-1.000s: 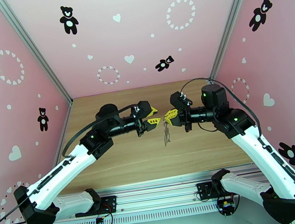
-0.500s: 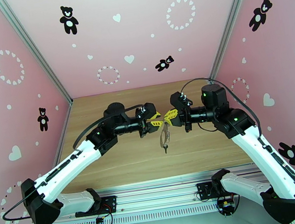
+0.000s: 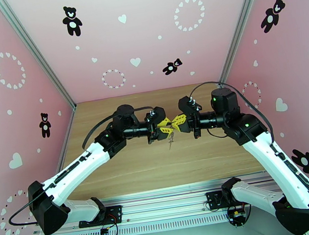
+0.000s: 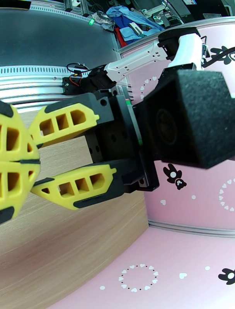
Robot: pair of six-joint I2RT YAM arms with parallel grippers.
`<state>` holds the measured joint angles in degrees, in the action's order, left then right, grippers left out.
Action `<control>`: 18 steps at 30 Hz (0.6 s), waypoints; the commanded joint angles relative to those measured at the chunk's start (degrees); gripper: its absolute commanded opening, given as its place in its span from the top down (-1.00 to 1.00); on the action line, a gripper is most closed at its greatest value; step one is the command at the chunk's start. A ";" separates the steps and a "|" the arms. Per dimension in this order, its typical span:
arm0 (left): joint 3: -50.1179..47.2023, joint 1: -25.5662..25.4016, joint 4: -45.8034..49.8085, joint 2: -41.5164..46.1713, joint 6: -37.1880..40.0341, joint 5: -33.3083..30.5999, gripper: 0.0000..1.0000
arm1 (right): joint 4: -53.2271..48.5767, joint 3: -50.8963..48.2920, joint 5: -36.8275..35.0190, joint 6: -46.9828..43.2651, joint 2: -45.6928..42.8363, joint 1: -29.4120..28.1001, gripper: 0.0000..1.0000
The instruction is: Remove the keys from the keyring
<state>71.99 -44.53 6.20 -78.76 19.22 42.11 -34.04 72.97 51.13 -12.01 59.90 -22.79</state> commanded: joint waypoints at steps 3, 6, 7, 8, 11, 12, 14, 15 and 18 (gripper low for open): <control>2.26 0.32 0.72 -1.31 -0.77 3.15 0.40 | 2.36 0.94 0.37 -0.03 -0.31 0.18 1.00; 2.41 0.32 1.44 -1.80 -0.76 3.33 0.46 | 2.54 0.94 -0.27 -0.03 -0.73 0.19 1.00; 2.27 0.32 1.36 -1.69 -0.74 3.33 0.48 | 2.71 0.78 -0.39 -0.03 -0.77 0.18 1.00; 2.07 0.32 1.20 -1.59 -0.85 3.25 0.52 | 2.98 0.61 -0.51 0.05 -0.97 0.16 1.00; 1.52 0.32 1.05 -1.27 -0.94 2.26 0.54 | 3.37 0.03 -0.99 0.32 -1.22 0.19 1.00; 1.41 0.32 1.12 -1.16 -0.86 1.83 0.56 | 3.54 -0.10 -1.23 0.30 -1.43 0.19 1.00; 0.93 0.41 0.78 -0.72 -0.83 1.08 0.64 | 3.68 -0.31 -1.68 0.41 -1.63 0.12 1.00; 0.59 0.41 0.38 -0.44 -0.89 0.85 0.68 | 3.53 -0.37 -1.89 0.32 -1.61 0.19 1.00; 0.26 0.41 0.06 0.09 -1.29 -0.25 0.73 | 3.41 -0.71 -2.30 0.36 -1.80 0.19 1.00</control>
<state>72.97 -44.31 6.46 -79.85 18.59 42.83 -33.58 72.75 49.69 -11.97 59.33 -22.81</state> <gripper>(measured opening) 0.149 0.029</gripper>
